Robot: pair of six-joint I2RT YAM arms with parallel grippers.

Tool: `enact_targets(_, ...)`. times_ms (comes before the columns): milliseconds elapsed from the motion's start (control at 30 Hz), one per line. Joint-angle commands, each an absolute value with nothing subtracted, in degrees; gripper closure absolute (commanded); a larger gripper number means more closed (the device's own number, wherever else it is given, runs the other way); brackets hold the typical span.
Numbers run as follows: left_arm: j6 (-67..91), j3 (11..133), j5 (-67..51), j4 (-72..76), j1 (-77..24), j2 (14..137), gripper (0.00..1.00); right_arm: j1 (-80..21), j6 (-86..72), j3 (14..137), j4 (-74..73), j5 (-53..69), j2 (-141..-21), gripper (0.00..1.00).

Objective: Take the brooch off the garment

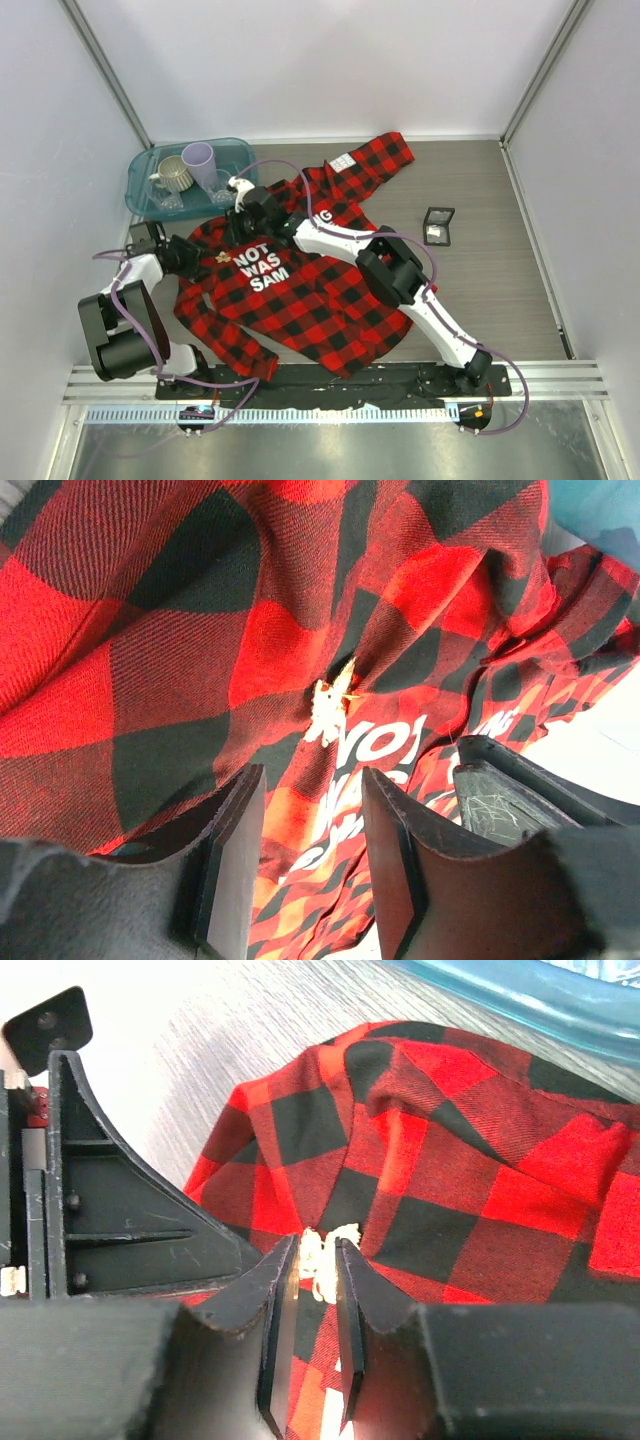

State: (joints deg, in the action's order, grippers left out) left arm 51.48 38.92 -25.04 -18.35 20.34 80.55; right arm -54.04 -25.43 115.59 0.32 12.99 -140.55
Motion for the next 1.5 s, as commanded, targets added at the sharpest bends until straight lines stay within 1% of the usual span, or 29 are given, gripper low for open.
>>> enact_targets(0, 54.32, 38.76, -24.78, -12.83, 19.95, 81.82, 0.54, -53.96, -22.94, 117.95, 2.02, 9.41, -139.66, 0.75)
enact_targets(67, 54.14, 39.55, -24.96, -13.27, 19.95, 82.62, 0.57, -53.96, -23.29, 116.64, 3.16, 10.45, -139.66, 0.80)
enact_targets(133, 54.32, 39.38, -24.96, -13.27, 19.86, 82.71, 0.58, -54.14, -24.34, 114.45, 6.67, 12.47, -140.01, 0.82)
enact_targets(200, 54.49, 39.29, -25.14, -13.18, 19.43, 82.88, 0.58, -54.49, -23.04, 114.52, 6.60, 13.53, -141.06, 0.83)
enact_targets(333, 54.66, 39.12, -24.70, -13.10, 18.11, 83.85, 0.55, -54.84, -19.60, 112.95, 5.97, 11.34, -140.80, 0.83)
enact_targets(533, 55.90, 39.90, -21.98, -13.53, 15.39, 83.23, 0.60, -54.84, -17.58, 115.48, 3.87, 10.72, -142.56, 0.83)
enact_targets(867, 55.02, 40.61, -17.23, -15.47, 15.03, 84.20, 0.60, -54.84, -17.05, 115.40, 4.22, 11.60, -142.38, 0.83)
enact_targets(1000, 55.28, 41.31, -16.96, -14.15, 14.86, 85.25, 0.65, -54.84, -17.31, 115.75, 4.57, 12.65, -142.47, 0.83)
enact_targets(1167, 55.02, 41.40, -15.99, -13.19, 14.59, 85.52, 0.68, -54.84, -18.10, 117.24, 4.49, 13.97, -143.78, 0.83)
enact_targets(1333, 54.85, 41.75, -16.44, -11.69, 13.80, 86.48, 0.76, -54.84, -18.10, 118.04, 4.22, 14.41, -144.40, 0.83)
enact_targets(1367, 54.50, 41.84, -16.17, -11.34, 13.71, 86.57, 0.80, -54.84, -18.11, 118.12, 4.22, 14.50, -144.49, 0.83)
enact_targets(1467, 53.70, 41.92, -15.47, -11.16, 13.10, 86.49, 0.86, -54.84, -18.11, 118.74, 3.87, 15.11, -145.11, 0.83)
